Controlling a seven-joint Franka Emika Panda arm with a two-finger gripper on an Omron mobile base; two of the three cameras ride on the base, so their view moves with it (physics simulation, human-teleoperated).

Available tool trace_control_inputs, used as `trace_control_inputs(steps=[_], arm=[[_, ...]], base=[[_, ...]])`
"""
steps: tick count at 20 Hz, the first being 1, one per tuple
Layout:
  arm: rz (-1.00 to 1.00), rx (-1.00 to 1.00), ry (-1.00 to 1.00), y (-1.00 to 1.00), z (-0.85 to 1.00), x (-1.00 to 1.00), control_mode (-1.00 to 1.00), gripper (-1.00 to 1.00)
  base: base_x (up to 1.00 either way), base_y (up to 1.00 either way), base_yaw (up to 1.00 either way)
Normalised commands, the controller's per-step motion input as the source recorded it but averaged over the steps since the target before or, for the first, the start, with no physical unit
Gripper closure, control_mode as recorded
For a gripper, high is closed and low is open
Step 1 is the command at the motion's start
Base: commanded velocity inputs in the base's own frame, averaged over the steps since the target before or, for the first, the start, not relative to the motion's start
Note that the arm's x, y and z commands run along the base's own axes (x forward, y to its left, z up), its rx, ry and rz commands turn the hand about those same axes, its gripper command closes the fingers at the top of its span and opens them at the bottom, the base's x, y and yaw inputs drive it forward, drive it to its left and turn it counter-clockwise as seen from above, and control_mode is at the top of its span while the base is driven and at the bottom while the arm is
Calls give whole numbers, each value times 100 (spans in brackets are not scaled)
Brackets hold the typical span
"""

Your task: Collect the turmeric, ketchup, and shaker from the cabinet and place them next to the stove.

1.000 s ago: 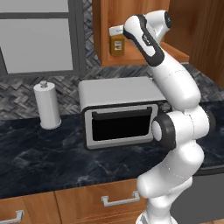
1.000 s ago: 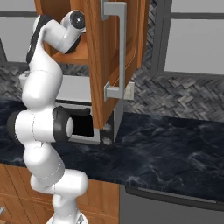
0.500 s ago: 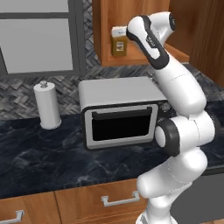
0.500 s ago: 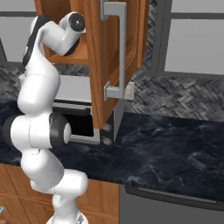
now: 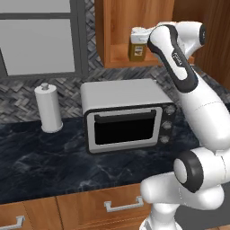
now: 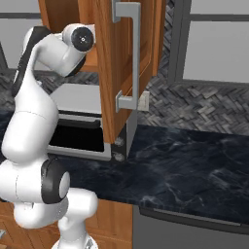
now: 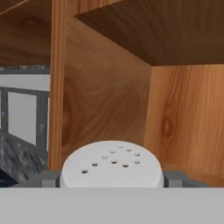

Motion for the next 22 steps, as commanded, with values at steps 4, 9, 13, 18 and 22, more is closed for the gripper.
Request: trace_control_inputs(steps=[4, 9, 13, 18, 22], arm=[[-10, 5, 2, -44, 53, -100, -100, 100], [-10, 3, 9, -28, 21, -100, -100, 100], [-8, 0, 7, -11, -6, -100, -100, 100], [-10, 1, 1, -1, -23, -100, -100, 100], [-9, 0, 0, 0, -39, -100, -100, 100]], base=[[0, 0, 0], [0, 0, 0], [0, 0, 0], [0, 0, 0], [0, 0, 0]])
